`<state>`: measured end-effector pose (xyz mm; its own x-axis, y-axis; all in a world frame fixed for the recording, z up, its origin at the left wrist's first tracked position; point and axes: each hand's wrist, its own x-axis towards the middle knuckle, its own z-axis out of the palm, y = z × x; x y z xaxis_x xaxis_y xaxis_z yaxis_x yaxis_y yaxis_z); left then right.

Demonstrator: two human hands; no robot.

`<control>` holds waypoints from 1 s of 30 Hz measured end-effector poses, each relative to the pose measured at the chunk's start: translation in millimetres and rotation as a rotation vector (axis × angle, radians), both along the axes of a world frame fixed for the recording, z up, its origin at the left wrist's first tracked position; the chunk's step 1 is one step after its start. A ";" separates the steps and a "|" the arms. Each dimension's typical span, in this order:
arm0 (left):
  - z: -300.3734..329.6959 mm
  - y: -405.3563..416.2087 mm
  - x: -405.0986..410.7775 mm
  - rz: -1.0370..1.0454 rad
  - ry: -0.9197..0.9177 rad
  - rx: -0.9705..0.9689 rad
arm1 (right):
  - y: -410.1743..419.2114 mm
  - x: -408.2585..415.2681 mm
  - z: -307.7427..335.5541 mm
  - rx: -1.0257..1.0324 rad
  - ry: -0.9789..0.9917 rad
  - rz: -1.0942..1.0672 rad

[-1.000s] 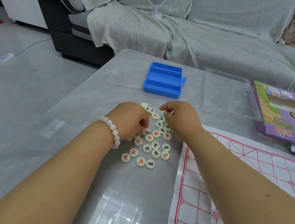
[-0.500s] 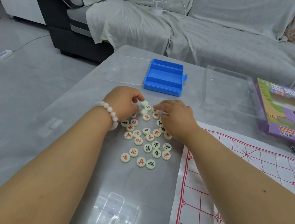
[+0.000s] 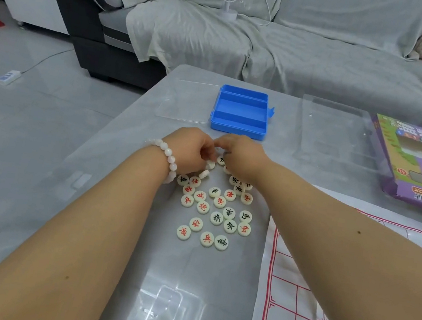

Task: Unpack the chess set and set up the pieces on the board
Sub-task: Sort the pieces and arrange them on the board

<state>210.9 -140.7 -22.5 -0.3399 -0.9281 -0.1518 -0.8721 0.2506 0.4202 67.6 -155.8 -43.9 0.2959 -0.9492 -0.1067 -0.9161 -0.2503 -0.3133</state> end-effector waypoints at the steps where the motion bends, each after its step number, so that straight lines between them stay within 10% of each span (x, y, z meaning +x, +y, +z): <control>1: -0.1 -1.4 1.8 0.018 0.005 -0.013 | -2.7 1.0 -1.5 -0.003 0.012 0.016; 22: -3.9 13.0 -2.0 0.146 -0.192 -0.059 | -3.8 9.3 3.7 0.057 -0.090 -0.158; 30: -0.7 20.3 35.7 0.366 0.004 -0.293 | 3.5 8.7 5.2 0.052 -0.164 -0.175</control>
<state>246.6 -120.4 -23.2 0.0182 -0.9906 0.1355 -0.9237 0.0352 0.3814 76.3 -152.3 -38.6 0.1450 -0.9820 -0.1212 -0.8799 -0.0720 -0.4696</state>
